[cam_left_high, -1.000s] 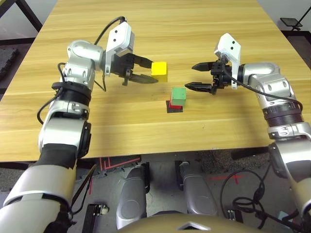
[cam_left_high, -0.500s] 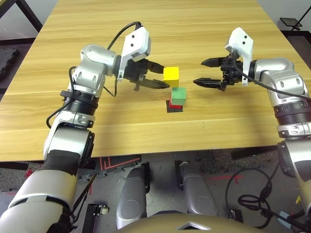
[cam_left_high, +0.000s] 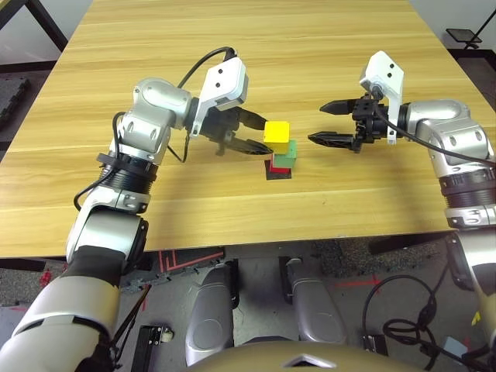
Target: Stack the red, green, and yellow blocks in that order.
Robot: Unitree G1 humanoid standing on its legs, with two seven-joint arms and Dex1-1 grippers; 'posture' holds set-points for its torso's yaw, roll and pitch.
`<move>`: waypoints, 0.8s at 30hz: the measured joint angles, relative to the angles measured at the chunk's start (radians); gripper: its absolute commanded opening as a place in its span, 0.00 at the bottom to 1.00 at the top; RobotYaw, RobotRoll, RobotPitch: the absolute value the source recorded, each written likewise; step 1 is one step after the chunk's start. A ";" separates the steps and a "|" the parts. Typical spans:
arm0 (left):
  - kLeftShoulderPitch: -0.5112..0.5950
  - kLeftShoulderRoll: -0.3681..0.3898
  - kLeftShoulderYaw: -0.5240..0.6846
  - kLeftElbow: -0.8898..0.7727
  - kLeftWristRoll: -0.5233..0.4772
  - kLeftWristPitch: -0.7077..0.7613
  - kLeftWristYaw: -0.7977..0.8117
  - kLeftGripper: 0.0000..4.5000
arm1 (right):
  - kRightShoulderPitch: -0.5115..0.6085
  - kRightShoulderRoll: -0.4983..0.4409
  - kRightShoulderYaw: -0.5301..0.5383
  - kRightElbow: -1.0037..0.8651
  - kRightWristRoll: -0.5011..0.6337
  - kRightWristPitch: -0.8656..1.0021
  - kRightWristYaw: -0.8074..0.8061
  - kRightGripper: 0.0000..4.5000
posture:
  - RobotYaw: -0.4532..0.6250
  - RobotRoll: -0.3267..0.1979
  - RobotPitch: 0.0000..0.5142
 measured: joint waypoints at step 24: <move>0.021 -0.007 -0.059 0.005 0.004 0.003 0.015 0.43 | 0.008 0.001 0.000 -0.035 0.012 0.017 -0.012 1.00 | 0.55 0.64 0.33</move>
